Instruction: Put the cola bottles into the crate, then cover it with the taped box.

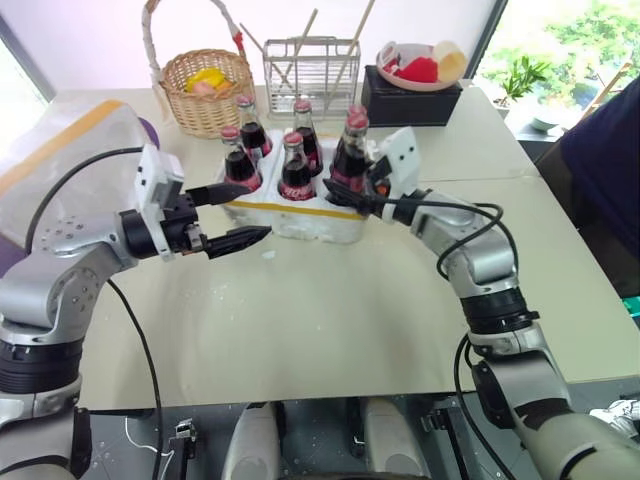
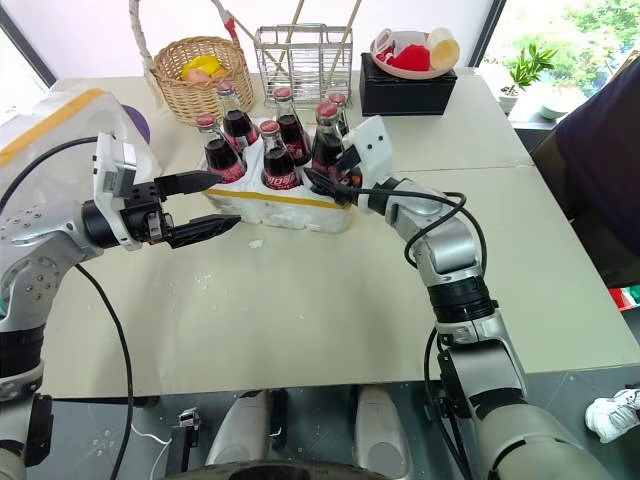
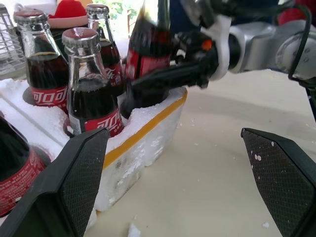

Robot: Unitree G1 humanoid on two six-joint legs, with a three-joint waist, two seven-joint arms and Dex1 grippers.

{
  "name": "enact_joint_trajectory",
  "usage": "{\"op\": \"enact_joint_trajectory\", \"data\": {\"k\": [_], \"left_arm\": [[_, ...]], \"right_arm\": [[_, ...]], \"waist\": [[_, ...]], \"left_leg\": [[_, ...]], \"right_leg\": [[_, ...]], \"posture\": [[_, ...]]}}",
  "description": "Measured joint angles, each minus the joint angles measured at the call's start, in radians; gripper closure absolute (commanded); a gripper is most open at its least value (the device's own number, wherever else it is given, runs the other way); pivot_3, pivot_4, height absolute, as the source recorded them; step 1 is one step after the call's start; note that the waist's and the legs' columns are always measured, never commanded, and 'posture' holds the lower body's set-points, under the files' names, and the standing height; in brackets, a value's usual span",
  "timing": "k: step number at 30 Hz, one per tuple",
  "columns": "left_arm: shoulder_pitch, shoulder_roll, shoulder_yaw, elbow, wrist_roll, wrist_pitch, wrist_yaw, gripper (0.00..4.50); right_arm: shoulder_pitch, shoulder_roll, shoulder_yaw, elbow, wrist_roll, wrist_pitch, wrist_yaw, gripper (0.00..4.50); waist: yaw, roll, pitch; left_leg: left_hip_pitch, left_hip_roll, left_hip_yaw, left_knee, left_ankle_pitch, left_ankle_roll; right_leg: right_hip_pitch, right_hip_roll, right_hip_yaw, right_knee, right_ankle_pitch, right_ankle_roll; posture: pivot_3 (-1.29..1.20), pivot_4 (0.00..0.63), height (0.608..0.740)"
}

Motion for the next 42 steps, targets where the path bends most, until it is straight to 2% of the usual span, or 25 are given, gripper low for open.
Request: {"op": "enact_joint_trajectory", "data": {"k": [1,3,5,8,13,16,20,22,24,26,29,32,38,42], "left_arm": [[0.001,0.0,0.002,0.0,0.0,0.0,0.0,0.0],[0.007,0.004,0.005,0.0,0.0,-0.001,-0.001,0.0],[0.031,0.031,0.027,0.001,0.002,-0.001,-0.006,0.0],[0.095,0.127,0.082,0.013,0.009,0.0,-0.048,0.0],[0.251,0.364,0.28,0.097,0.046,0.0,-0.198,0.0],[0.356,0.519,0.434,0.261,0.127,-0.03,-0.34,0.0],[0.43,0.713,0.513,0.617,0.282,-0.169,-0.534,0.0],[0.398,0.793,0.464,0.816,0.355,-0.292,-0.564,0.0],[0.257,0.851,0.318,1.041,0.456,-0.456,-0.504,0.0],[0.062,0.834,0.176,1.156,0.538,-0.547,-0.451,0.0],[-0.27,0.731,-0.02,1.292,0.694,-0.618,-0.384,0.0],[-0.461,0.64,-0.162,1.414,0.834,-0.656,-0.337,0.0],[-0.603,0.536,-0.282,1.542,0.97,-0.661,-0.296,0.0],[-0.657,0.496,-0.307,1.576,1.011,-0.625,-0.289,0.0]], "right_arm": [[-0.005,0.001,0.0,0.007,-0.001,-0.003,0.001,0.67],[-0.018,0.0,-0.002,0.018,-0.013,-0.004,-0.002,0.06],[-0.017,-0.003,-0.008,0.024,-0.02,0.008,-0.002,0.06],[0.01,-0.039,-0.03,-0.04,0.016,0.06,0.039,0.06],[0.064,-0.234,-0.154,-0.242,0.17,0.214,0.175,0.06],[0.073,-0.38,-0.286,-0.325,0.275,0.306,0.245,0.06],[0.086,-0.483,-0.371,-0.37,0.368,0.387,0.297,0.06],[0.095,-0.499,-0.391,-0.369,0.382,0.404,0.304,0.06],[0.094,-0.5,-0.399,-0.356,0.396,0.419,0.296,0.06],[0.092,-0.493,-0.397,-0.338,0.402,0.419,0.284,0.06],[0.085,-0.479,-0.379,-0.325,0.401,0.417,0.267,0.06],[0.081,-0.475,-0.371,-0.32,0.402,0.416,0.251,0.06],[0.087,-0.479,-0.396,-0.321,0.403,0.42,0.194,0.06],[0.122,-0.488,-0.43,-0.337,0.414,0.439,0.171,0.06]], "waist": [[-0.001,0.0,0.0],[-0.003,-0.001,-0.001],[-0.005,-0.001,-0.001],[-0.007,-0.001,-0.001],[-0.004,0.0,0.0],[-0.003,-0.001,0.0],[-0.008,-0.001,0.0],[-0.009,0.0,0.0],[-0.008,0.0,0.0],[-0.002,0.0,0.0],[0.016,0.0,-0.001],[0.023,-0.002,-0.001],[0.021,-0.004,-0.001],[0.02,-0.006,-0.001]], "left_leg": [[0.0,0.0,0.0,0.0,0.0,0.0],[0.001,0.0,0.0,0.001,0.0,0.0],[0.001,0.0,0.0,0.001,0.0,0.0],[0.001,0.0,0.0,-0.001,0.0,0.0],[0.0,0.001,0.001,-0.003,0.0,-0.001],[0.0,0.001,0.001,-0.003,0.0,-0.001],[0.001,0.001,0.003,-0.004,-0.001,-0.001],[0.001,0.001,0.003,-0.004,-0.001,-0.001],[0.0,0.001,0.005,-0.005,-0.001,-0.001],[-0.001,0.001,0.006,-0.005,-0.001,-0.001],[-0.001,0.001,0.007,-0.004,0.0,-0.001],[-0.003,0.001,0.007,-0.001,0.0,-0.001],[-0.004,0.001,0.008,-0.001,0.0,-0.001],[-0.004,0.002,0.008,-0.001,0.0,-0.001]], "right_leg": [[0.0,0.0,0.0,0.0,0.0,0.0],[0.001,0.0,0.0,0.0,0.0,0.0],[0.001,0.0,0.0,0.0,0.0,0.0],[-0.001,0.0,0.0,0.0,0.0,0.0],[-0.002,-0.001,-0.001,-0.001,-0.002,-0.004],[-0.002,-0.001,-0.001,-0.003,-0.004,-0.006],[-0.003,-0.002,-0.002,-0.004,-0.006,-0.01],[-0.005,-0.003,-0.002,-0.004,-0.006,-0.01],[-0.005,-0.004,-0.002,-0.003,-0.006,-0.01],[-0.006,-0.004,-0.002,-0.002,-0.006,-0.01],[-0.007,-0.003,-0.002,0.0,-0.006,-0.009],[-0.007,-0.003,-0.001,0.0,-0.003,-0.005],[-0.008,-0.004,-0.001,0.0,-0.003,-0.005],[-0.008,-0.003,-0.001,0.001,-0.003,-0.005]], "posture": [[0.0,0.15,0.74],[0.0,0.15,0.74],[0.0,0.15,0.74],[0.0,0.15,0.74],[0.0,0.15,0.74],[0.0,0.15,0.74],[0.0,0.15,0.74],[0.0,0.15,0.74],[0.0,0.15,0.74],[0.0,0.15,0.74],[0.0,0.15,0.74],[0.0,0.15,0.74],[0.0,0.15,0.74],[0.0,0.15,0.74]]}}
